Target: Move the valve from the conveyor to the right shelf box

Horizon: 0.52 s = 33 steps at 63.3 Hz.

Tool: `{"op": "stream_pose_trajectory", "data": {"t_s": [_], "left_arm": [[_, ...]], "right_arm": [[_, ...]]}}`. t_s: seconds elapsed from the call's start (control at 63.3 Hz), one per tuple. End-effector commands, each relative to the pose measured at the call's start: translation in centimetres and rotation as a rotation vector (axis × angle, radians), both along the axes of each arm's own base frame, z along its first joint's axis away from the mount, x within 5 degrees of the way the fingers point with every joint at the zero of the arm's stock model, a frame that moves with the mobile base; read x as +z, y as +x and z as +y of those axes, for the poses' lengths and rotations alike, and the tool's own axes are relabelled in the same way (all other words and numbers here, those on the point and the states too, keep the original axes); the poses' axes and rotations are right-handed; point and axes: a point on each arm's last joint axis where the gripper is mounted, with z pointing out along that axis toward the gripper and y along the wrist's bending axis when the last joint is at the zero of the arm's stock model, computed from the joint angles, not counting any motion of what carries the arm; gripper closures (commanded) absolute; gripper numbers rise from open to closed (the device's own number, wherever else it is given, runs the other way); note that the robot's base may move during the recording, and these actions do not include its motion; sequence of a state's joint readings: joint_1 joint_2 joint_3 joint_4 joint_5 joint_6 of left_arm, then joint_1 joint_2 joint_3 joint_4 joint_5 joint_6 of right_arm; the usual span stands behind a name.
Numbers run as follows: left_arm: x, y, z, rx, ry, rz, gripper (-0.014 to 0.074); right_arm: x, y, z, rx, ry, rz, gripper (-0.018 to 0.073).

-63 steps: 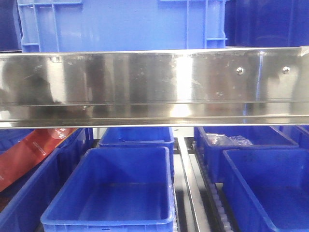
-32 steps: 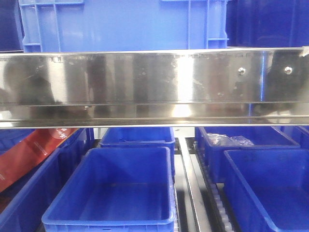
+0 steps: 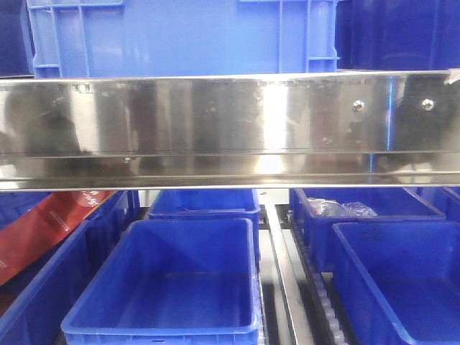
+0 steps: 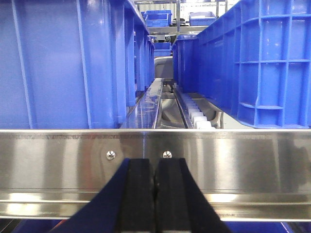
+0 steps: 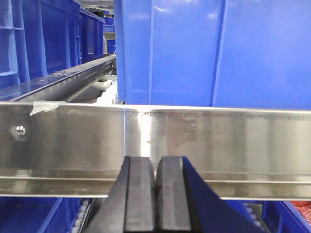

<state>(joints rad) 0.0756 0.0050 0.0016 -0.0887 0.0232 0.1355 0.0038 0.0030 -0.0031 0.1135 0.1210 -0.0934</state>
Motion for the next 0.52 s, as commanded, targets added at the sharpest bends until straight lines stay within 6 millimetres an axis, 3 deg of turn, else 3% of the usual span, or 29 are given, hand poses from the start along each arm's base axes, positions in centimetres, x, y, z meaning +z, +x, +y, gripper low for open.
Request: {"op": "stream_pose_trajectory", "data": {"t_s": [0.0, 0.505], "left_arm": [[0.23, -0.06, 0.02, 0.003, -0.008, -0.024, 0.0707], [0.23, -0.06, 0.02, 0.003, -0.008, -0.024, 0.0707]], "right_arm": [[0.13, -0.01, -0.04, -0.006, 0.0, -0.024, 0.0713], [0.13, -0.01, -0.04, -0.006, 0.0, -0.024, 0.0713]]}}
